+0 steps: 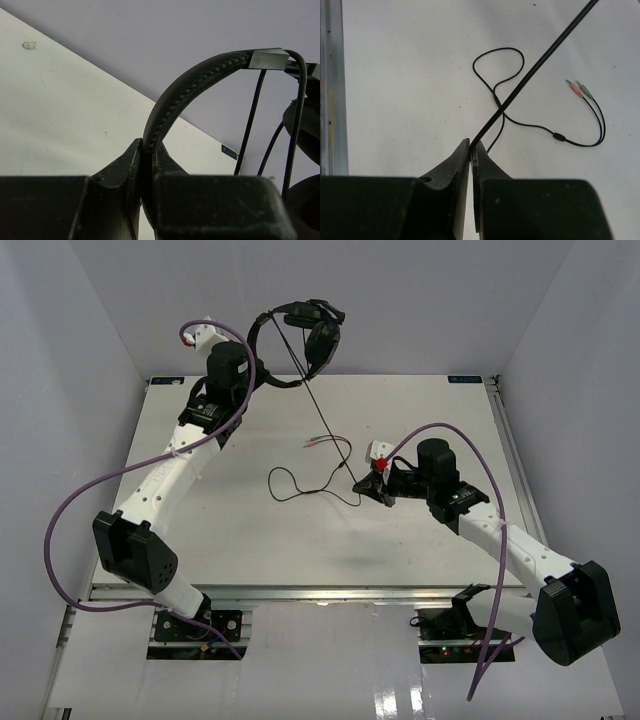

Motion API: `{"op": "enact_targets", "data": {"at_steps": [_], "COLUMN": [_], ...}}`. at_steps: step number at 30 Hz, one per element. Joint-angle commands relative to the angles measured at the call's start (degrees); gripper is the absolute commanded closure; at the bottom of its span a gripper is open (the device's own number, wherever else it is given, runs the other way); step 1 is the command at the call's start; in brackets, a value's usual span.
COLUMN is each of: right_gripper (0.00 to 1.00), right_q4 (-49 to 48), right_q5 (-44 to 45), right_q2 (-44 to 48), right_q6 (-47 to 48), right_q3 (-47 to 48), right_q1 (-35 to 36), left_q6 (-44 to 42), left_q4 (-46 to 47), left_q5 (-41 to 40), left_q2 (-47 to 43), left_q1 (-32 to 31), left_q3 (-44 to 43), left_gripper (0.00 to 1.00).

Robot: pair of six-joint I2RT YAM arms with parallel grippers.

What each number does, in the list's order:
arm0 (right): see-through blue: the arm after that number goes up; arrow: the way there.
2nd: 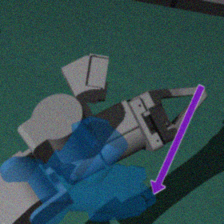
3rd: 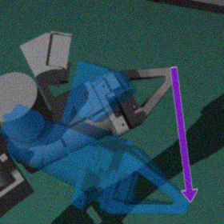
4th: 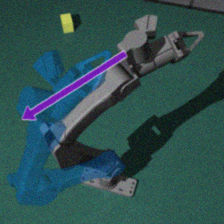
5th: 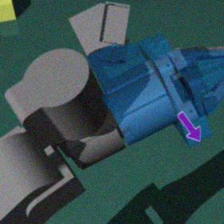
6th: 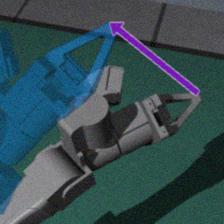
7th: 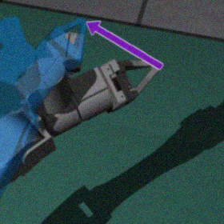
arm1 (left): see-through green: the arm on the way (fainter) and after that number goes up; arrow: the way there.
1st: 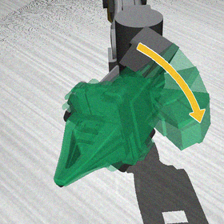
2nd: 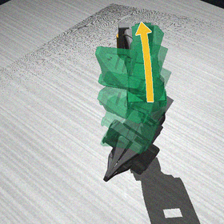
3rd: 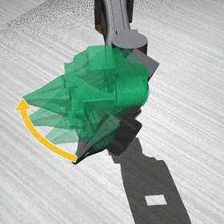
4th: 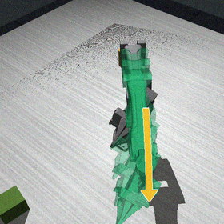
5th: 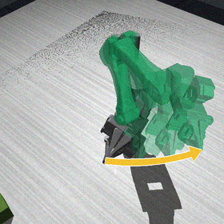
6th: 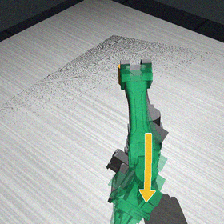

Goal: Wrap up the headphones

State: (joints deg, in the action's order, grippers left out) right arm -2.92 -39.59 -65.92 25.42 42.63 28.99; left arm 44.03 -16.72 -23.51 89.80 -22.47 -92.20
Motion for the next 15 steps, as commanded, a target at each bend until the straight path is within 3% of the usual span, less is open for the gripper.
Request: {"op": "enact_targets", "data": {"at_steps": [1,5,15], "right_gripper": [0.92,0.92,0.92], "right_q4": [7.4,11.6,24.8], "right_q5": [1.4,0.7,19.9], "right_q2": [1.4,1.8,0.9], "right_q6": [3.9,6.9,20.3], "right_q3": [1.2,2.6,21.5], "right_q1": [0.4,2.5,9.1], "left_q6": [2.9,0.7,-14.5], "left_q4": [5.4,4.9,5.4], "left_q5": [0.4,-1.4,-8.0], "left_q2": [-3.8,-3.1,6.7], "left_q1": [2.7,2.8,2.4], "left_q3": [-1.9,-2.8,3.7], "left_gripper": [1.0,1.0,1.0]}}
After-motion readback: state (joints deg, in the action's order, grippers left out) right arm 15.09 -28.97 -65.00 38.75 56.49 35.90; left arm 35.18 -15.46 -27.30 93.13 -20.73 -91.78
